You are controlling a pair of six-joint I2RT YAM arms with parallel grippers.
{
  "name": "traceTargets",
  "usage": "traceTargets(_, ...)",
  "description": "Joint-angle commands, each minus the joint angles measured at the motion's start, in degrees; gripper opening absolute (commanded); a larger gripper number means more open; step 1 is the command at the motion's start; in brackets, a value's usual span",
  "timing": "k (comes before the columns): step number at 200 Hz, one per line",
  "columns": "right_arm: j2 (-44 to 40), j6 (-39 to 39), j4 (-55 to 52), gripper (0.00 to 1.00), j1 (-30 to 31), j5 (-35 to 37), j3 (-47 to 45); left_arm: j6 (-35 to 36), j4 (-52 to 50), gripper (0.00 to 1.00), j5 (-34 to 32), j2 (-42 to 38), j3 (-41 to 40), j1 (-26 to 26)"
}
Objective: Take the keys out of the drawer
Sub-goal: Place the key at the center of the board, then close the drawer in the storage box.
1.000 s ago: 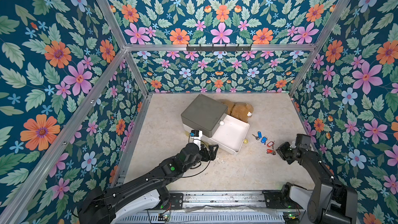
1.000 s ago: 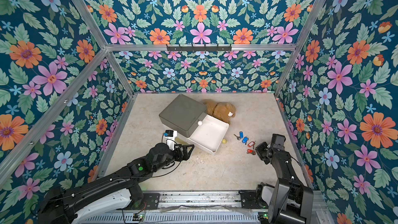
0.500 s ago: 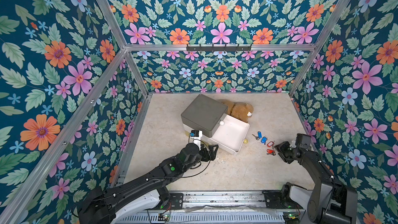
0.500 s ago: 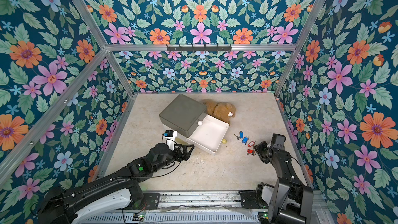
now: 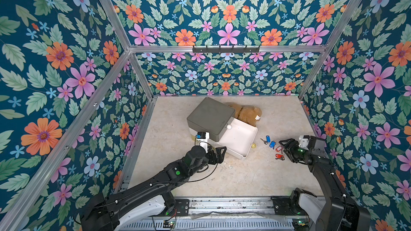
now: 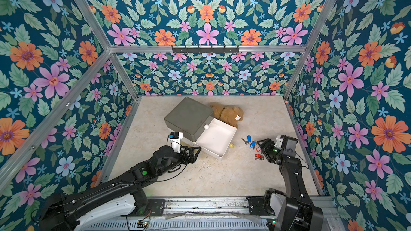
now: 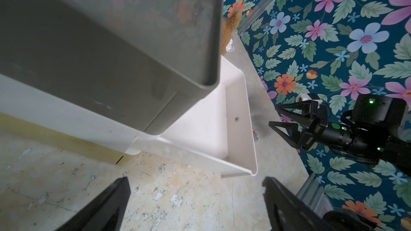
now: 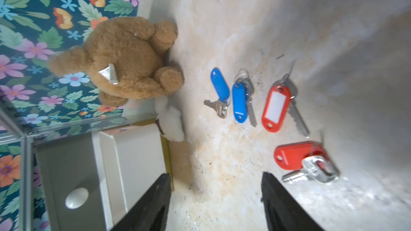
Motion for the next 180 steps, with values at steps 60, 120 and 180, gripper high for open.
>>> traceTargets(60,-0.2,3.5,1.8,0.70,6.8,-7.5,5.2,4.5,-5.5,0.99,-1.2,0.5,9.5,0.0)
traceTargets(120,-1.4,4.2,1.3,0.70,9.0,-9.1,5.0,8.9,-14.5,0.99,-3.0,5.3,21.4,1.3)
traceTargets(180,-2.2,6.6,3.8,0.60,12.0,-10.3,3.2,9.1,-22.6,0.99,7.6,13.1,33.2,16.6)
